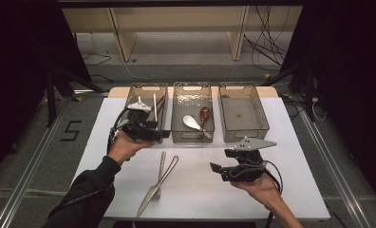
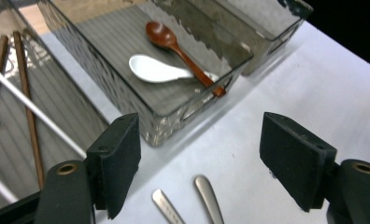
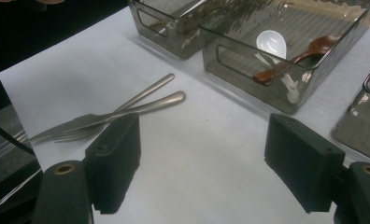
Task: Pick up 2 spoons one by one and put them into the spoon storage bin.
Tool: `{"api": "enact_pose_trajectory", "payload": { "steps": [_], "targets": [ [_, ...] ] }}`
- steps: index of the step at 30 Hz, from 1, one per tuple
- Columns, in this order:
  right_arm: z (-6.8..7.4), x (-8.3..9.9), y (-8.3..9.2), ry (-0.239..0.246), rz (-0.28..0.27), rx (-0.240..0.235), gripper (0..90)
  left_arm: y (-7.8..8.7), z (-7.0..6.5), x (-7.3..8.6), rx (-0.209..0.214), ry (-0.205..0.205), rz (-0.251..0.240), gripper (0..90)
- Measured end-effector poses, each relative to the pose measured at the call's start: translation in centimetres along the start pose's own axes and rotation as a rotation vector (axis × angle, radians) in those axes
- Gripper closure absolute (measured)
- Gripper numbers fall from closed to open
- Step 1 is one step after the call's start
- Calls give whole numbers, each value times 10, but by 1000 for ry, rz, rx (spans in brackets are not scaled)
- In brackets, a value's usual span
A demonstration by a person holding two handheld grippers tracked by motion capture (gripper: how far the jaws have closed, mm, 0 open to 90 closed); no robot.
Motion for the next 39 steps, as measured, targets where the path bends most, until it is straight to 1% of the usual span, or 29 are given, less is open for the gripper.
{"api": "enact_pose_trajectory", "payload": {
  "steps": [3,9,10,11,15,17,19,21,23,26,29,31,33,35,39],
  "targets": [
    [0,0,0,1,0,-2,279,4,-1,11,-7,-7,18,279],
    [0,1,-1,3,4,-3,279,9,-1,32,-26,0,32,279],
    [1,1,-1,3,5,-3,279,9,-1,35,-34,-8,41,279],
    [1,1,-1,5,5,-2,279,9,0,38,-42,-5,41,276],
    [1,1,-2,3,4,-2,279,11,2,49,-44,11,49,255],
    [1,2,-2,4,5,-1,279,10,2,54,-52,7,60,249],
    [1,2,-2,4,4,-1,279,9,1,59,-55,12,69,246],
    [1,2,-2,6,8,-1,279,9,1,61,-59,7,76,257],
    [1,2,-2,6,5,-1,279,9,0,64,-64,-9,79,301],
    [1,2,-2,8,6,0,279,8,-1,67,-68,-18,90,397],
    [1,2,-1,6,4,1,279,6,-1,70,-71,-16,97,466],
    [1,2,-1,7,6,2,279,5,0,72,-73,-25,103,527],
    [1,2,-1,7,2,2,279,3,-1,74,-68,-31,113,594],
    [1,3,-1,7,6,3,279,2,-2,75,-59,-46,123,668],
    [1,3,-1,7,4,2,279,1,-3,77,-48,-62,130,750]
  ]
}}
Point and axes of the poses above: each handheld gripper's, and its own axes: y roughly backward along the jaws, x roughly out of its underside, z roughly to its left, the point moved 1 cm from there along -y, roughly forward along the jaws, and after that the axes turned 9 degrees about -x, right-handed, at the moved point
